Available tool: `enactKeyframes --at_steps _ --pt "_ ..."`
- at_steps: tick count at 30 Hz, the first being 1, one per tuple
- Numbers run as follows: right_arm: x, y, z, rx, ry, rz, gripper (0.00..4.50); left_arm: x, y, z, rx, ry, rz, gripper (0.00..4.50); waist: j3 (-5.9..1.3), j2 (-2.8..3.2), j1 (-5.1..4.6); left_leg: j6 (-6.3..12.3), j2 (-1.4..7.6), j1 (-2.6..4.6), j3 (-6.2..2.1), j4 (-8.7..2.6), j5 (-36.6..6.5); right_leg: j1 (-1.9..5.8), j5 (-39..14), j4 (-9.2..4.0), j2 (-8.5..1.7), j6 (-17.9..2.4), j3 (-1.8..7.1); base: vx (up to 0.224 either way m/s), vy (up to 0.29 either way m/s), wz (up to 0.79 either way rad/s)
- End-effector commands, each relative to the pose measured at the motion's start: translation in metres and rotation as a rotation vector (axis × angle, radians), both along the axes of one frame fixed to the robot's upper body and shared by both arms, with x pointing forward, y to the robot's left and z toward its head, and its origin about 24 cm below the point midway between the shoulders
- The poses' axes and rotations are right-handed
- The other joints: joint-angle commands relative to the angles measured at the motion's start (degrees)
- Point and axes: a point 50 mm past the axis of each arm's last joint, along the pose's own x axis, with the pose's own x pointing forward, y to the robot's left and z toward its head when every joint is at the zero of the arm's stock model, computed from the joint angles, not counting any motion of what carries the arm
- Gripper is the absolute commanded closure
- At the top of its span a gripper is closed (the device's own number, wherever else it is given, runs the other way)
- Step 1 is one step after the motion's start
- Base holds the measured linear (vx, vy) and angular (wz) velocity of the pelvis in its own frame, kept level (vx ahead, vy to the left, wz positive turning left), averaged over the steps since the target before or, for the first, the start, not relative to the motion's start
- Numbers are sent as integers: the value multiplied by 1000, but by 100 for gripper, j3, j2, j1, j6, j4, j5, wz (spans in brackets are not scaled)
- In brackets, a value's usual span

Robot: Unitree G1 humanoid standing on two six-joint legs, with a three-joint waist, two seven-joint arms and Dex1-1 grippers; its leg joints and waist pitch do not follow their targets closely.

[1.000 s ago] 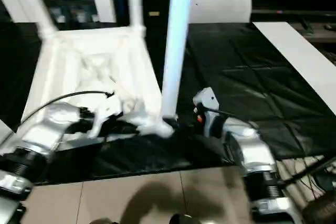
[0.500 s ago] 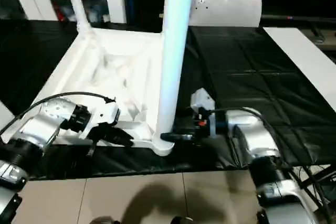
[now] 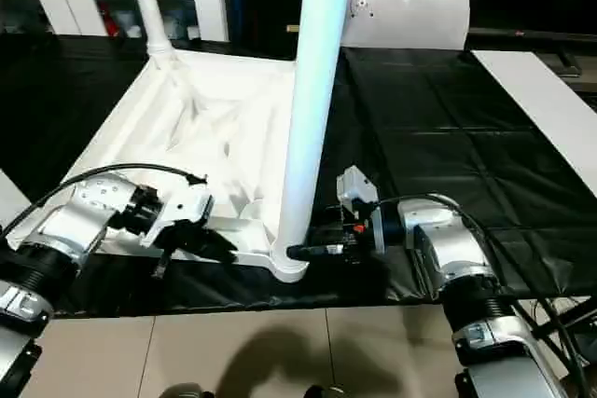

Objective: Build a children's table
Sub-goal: Rotate leg to tighten

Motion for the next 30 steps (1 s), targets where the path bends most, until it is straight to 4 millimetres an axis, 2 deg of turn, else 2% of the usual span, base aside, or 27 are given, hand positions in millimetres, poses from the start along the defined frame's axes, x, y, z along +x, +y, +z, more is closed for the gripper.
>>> enactKeyframes --at_steps 1,6,11,14,17,18,19,20,21,22,23,24,25,26,27,28,29,30 --pt "4 0 5 -2 -17 10 213 -3 -10 -1 36 7 -97 450 -488 -38 -26 470 265 -30 9 -367 -307 439 -1994 -363 -427 -452 419 0 0 0" --pt "3 2 3 6 -9 21 255 -3 -9 -2 36 7 -93 450 -492 -33 -15 446 263 -27 9 -364 -321 439 -2057 -373 -431 -426 415 0 0 0" --pt "-1 4 0 11 3 31 260 -2 -9 -3 28 11 -63 450 -492 -19 -10 444 266 -22 8 -366 -312 436 -2028 -369 -421 -423 413 0 0 0" --pt "-4 4 -2 41 20 4 260 3 -12 -6 5 -7 44 450 -483 1 9 432 272 -11 7 -368 -328 431 -2031 -386 -428 -432 413 0 0 0" --pt "-8 9 -8 50 19 -75 260 9 -16 -6 -43 -14 169 450 -455 10 14 352 275 33 8 -387 -538 403 -2320 -449 -427 -363 397 0 0 0" --pt "-9 17 -16 46 40 -167 260 14 -22 -2 -98 -11 269 450 -394 14 -25 223 215 87 21 -381 -872 388 -2985 -595 -424 -133 341 0 0 0" --pt "-7 22 -21 31 40 -228 260 17 -25 -1 -117 -19 302 450 -380 10 -48 175 193 115 16 -374 -995 383 -3275 -644 -430 -33 298 0 0 0" --pt "-6 25 -23 22 38 -258 260 18 -27 0 -126 -24 318 450 -359 2 -120 97 122 122 6 -317 -1239 386 -3839 -769 -405 307 159 0 0 0" --pt "-5 32 -27 17 31 -319 260 20 -31 2 -151 -25 360 450 -374 36 -147 70 115 176 6 -289 -1324 370 -3966 -828 -413 418 113 0 0 0" --pt "-4 35 -28 19 32 -337 260 21 -33 3 -160 -24 373 450 -388 21 -245 71 132 121 -18 -295 -1376 427 -3886 -851 -401 545 29 0 0 0" --pt "-2 43 -30 27 52 -392 261 23 -38 5 -189 -25 419 450 -394 72 -281 73 174 133 -48 -303 -1471 456 -3845 -895 -392 579 -44 0 0 0" --pt "0 56 -31 51 80 -458 261 28 -45 9 -226 -29 484 450 -385 174 -409 101 341 199 -101 -354 -1846 490 -3534 -930 -387 495 -150 0 0 0" --pt "0 59 -31 58 85 -471 261 29 -47 10 -233 -30 497 450 -369 264 -494 83 647 78 -276 -592 -2573 703 -2939 -640 -366 381 -147 -72 18 -6" --pt "1 65 -30 69 92 -492 261 31 -50 12 -242 -33 517 450 -347 297 -486 68 904 -44 -400 -834 -3080 830 -2283 -78 -345 258 41 -67 -1 -6" --pt "2 71 -30 68 99 -523 261 33 -53 14 -254 -45 552 450 -275 245 -437 -16 989 8 -379 -1082 -3723 665 -1191 408 -320 -12 417 -67 -1 -6" --pt "6 81 -30 66 107 -586 261 37 -59 17 -276 -58 596 450 -246 55 -414 -229 495 270 -153 -787 -3851 416 -2462 -109 -344 -68 525 0 0 0" --pt "8 86 -30 64 111 -622 261 38 -62 18 -285 -63 620 450 -216 -181 -448 -215 34 484 13 -228 -2953 49 -4394 -787 -317 501 312 0 0 0" --pt "15 96 -30 61 136 -729 261 42 -68 22 -308 -75 671 450 -299 -195 -497 150 -232 331 131 403 -1313 198 -6373 -1079 -690 1042 219 0 0 0"
